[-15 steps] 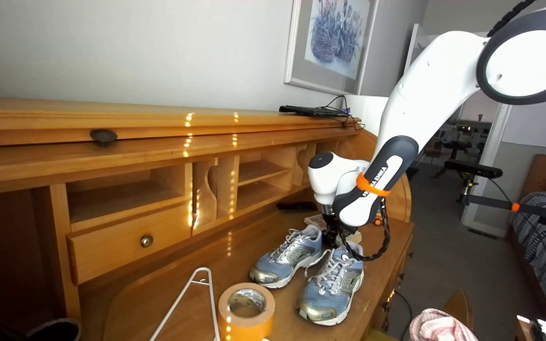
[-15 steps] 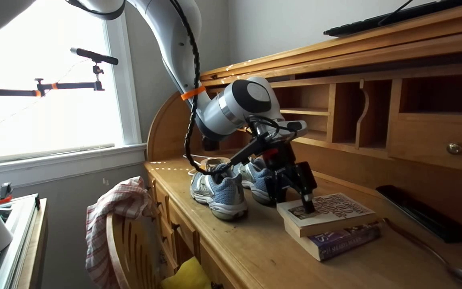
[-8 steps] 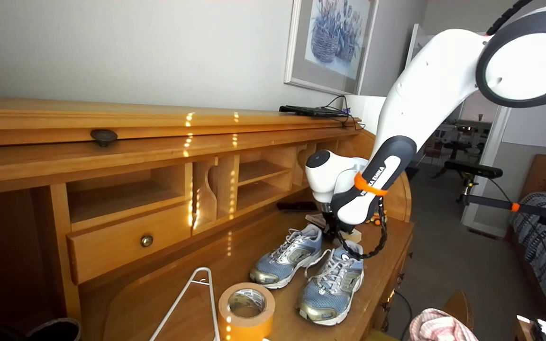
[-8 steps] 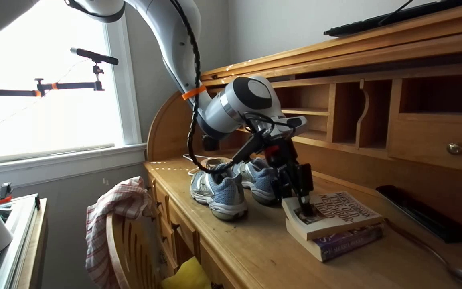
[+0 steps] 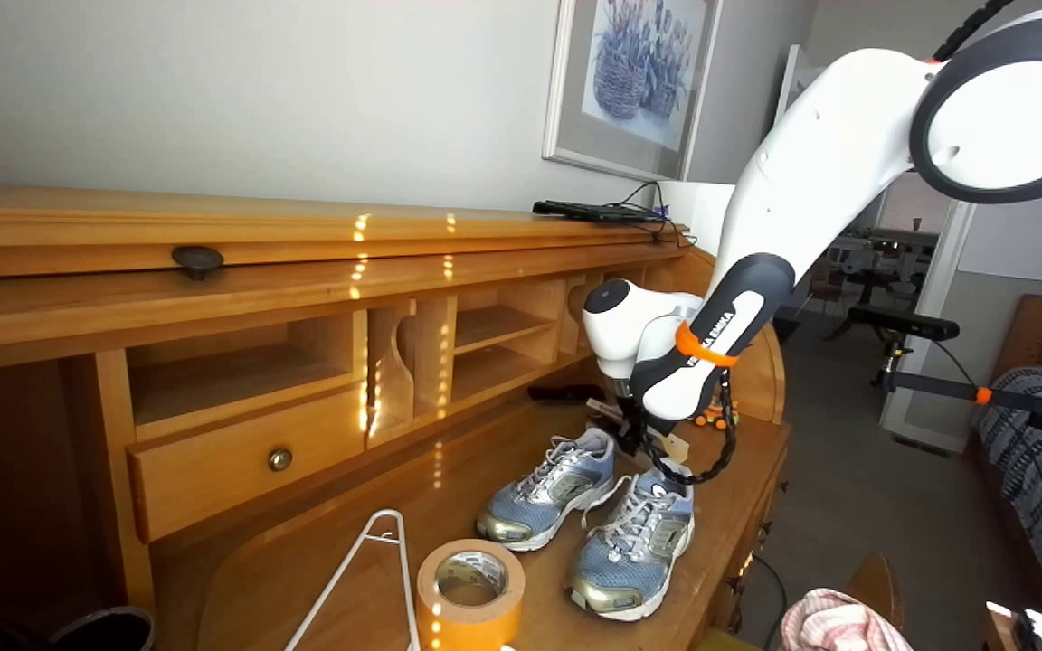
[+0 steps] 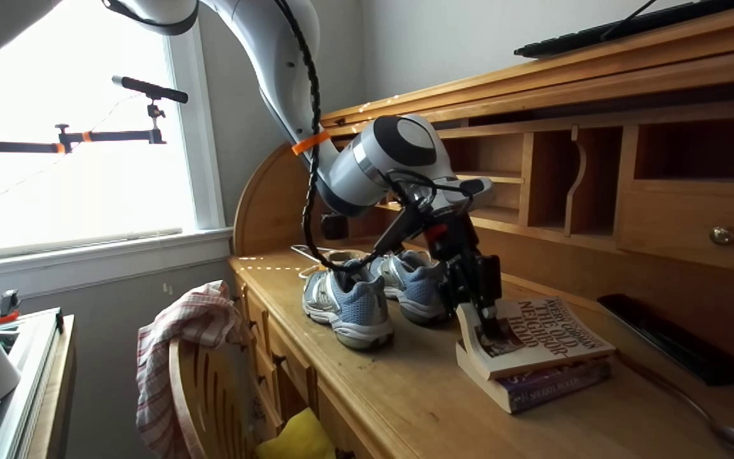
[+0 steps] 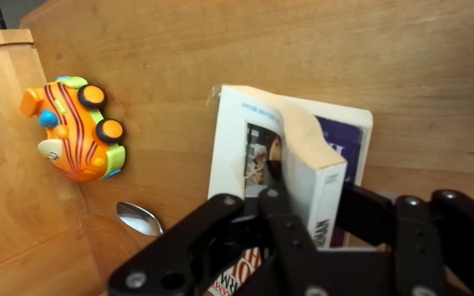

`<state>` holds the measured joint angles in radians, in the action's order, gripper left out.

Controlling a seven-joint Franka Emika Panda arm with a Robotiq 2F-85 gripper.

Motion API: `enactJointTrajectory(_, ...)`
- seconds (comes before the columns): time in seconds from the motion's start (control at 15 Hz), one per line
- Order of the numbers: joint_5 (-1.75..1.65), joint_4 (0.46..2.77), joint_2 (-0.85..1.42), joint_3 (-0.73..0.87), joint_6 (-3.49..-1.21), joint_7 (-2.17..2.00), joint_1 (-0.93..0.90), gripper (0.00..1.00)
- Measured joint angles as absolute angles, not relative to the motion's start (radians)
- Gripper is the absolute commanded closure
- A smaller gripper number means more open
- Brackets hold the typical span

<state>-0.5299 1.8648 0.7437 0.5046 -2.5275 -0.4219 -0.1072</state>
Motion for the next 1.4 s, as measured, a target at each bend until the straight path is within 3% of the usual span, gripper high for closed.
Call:
enactJointTrajectory(0.87,-0.512,1.965,0.556,0.491,-2.414,-0.546,-0.105,0.94)
enactJointTrajectory(1.4,-0.358,2.102,0.349,0.391,-2.37,-0.648,-0.056,0.94)
